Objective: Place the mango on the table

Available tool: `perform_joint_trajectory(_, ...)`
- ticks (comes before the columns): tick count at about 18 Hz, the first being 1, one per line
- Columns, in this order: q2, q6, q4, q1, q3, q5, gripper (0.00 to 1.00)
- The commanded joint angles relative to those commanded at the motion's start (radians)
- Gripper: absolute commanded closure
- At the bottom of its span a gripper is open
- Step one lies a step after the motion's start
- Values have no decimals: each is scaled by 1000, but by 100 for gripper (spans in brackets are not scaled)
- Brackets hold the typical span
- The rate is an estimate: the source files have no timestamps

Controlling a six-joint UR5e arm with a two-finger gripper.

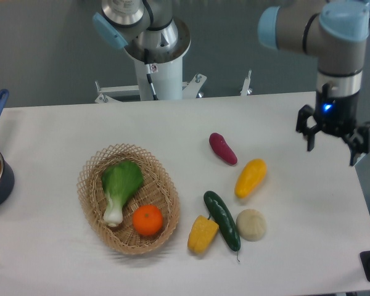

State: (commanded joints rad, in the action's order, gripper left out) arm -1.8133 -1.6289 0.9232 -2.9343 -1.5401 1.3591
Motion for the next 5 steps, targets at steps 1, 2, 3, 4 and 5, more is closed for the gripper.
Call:
perform_joint_trajectory(1,11,-23,18,-11,0,-2,0)
perform_joint_trajectory(2,18,-54,34,-20,-9,2,0)
perform_joint_trajectory(3,31,-89,32,-31,-29,3,0)
perform_joint_trajectory(4,40,-126,32,-51,-40,0,0)
perform_joint_trajectory(5,45,-161,40,-67,-41,-2,0)
